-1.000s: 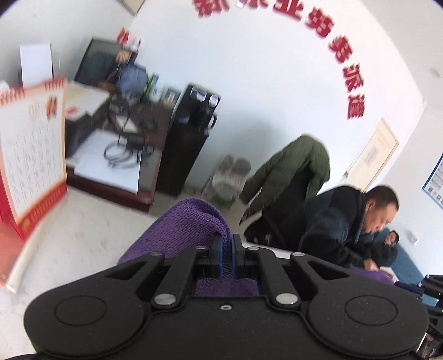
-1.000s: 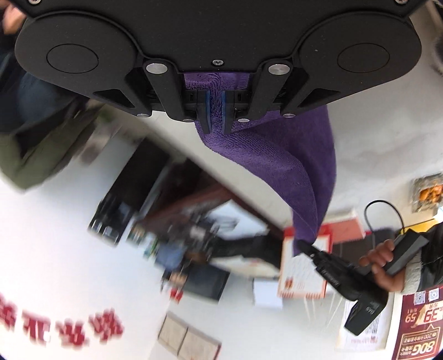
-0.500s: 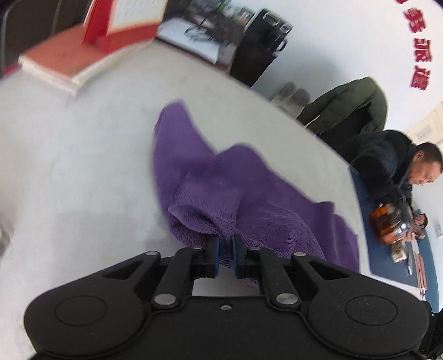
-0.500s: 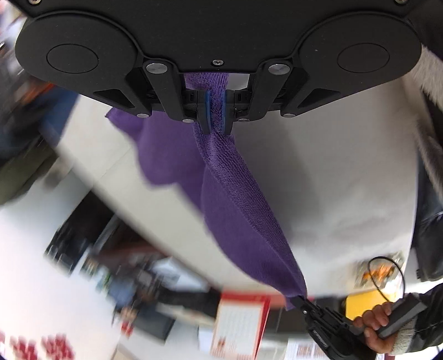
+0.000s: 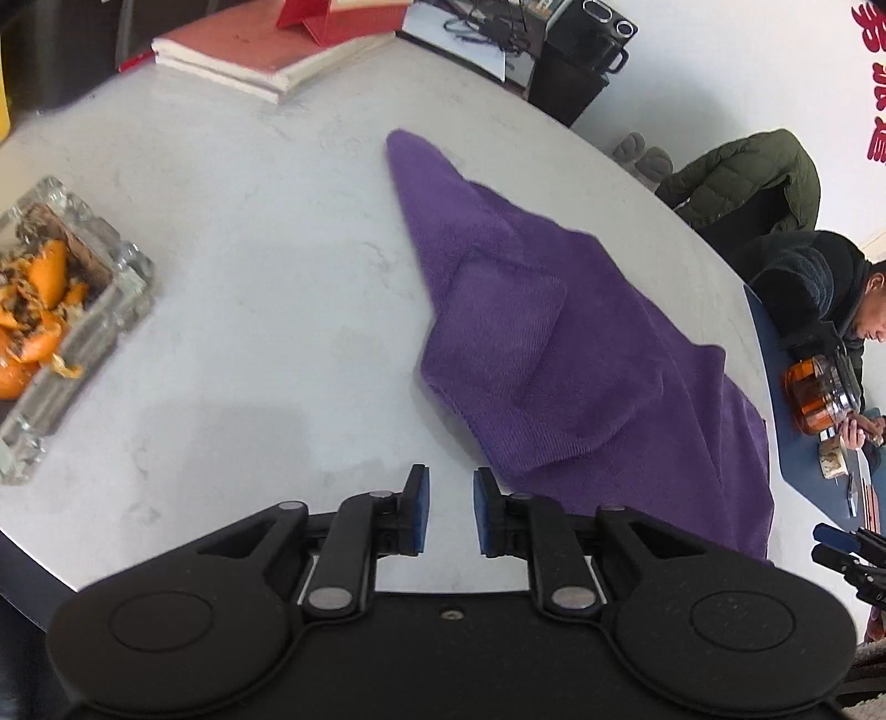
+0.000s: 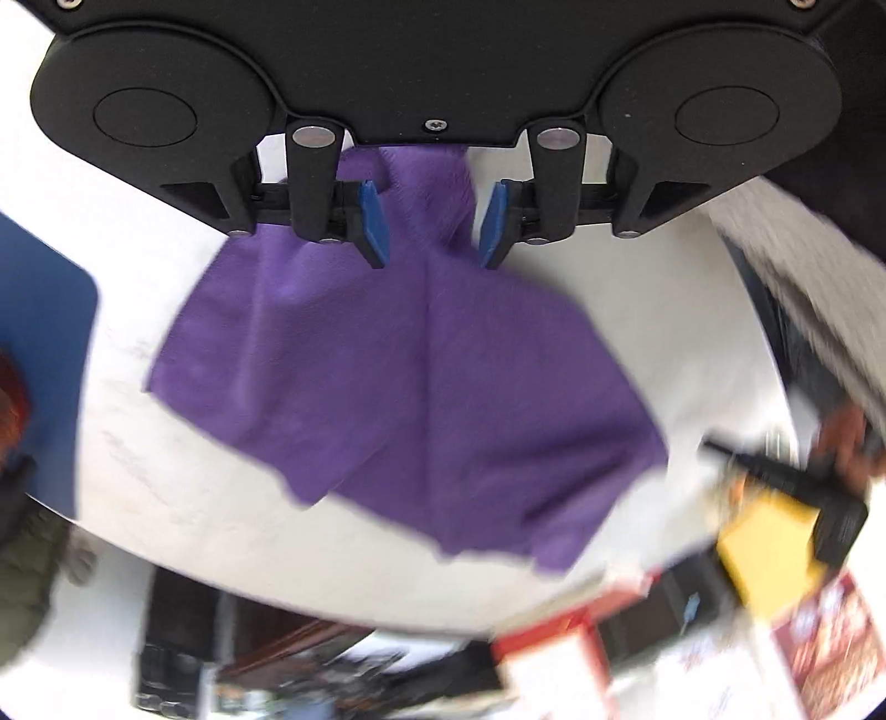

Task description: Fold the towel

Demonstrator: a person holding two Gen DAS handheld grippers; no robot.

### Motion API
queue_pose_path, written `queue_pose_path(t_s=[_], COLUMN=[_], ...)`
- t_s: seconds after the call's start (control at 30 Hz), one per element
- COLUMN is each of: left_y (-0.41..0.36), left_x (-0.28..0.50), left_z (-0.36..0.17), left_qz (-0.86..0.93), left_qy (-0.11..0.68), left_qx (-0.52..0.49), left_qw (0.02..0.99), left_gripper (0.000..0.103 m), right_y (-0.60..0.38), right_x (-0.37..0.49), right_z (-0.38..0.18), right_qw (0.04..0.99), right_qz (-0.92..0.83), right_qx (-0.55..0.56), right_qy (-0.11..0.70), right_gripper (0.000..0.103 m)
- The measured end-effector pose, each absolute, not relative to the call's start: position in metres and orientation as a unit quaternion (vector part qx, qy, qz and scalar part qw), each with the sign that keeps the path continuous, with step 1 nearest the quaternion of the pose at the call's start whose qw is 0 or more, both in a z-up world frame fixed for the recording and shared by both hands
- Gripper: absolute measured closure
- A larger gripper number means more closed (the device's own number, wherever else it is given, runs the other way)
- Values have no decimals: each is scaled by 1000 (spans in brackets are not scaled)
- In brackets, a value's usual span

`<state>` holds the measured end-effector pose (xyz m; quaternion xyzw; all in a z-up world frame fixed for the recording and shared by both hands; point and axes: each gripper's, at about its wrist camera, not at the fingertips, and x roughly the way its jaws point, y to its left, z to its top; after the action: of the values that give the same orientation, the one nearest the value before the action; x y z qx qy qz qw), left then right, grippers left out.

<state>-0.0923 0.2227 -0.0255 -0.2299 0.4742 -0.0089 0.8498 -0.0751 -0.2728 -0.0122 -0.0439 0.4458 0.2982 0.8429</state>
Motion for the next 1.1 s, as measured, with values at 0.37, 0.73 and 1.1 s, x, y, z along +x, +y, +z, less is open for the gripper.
queue_pose_path(t_s=[0.37, 0.73, 1.1], left_y=[197, 166, 176], left_x=[2, 79, 60], left_z=[-48, -79, -71], left_qz=[-51, -90, -74], left_qy=[470, 484, 467], left_qx=[-98, 32, 9], left_qw=[876, 870, 881], left_gripper=[71, 69, 98], right_y=[-237, -215, -204], right_x=[-15, -6, 3], right_z=[-50, -83, -88], right_qw=[831, 825, 816], right_qz=[285, 261, 260], right_qx=[-100, -110, -132], right_qy=[467, 489, 499], right_gripper=[58, 58, 58])
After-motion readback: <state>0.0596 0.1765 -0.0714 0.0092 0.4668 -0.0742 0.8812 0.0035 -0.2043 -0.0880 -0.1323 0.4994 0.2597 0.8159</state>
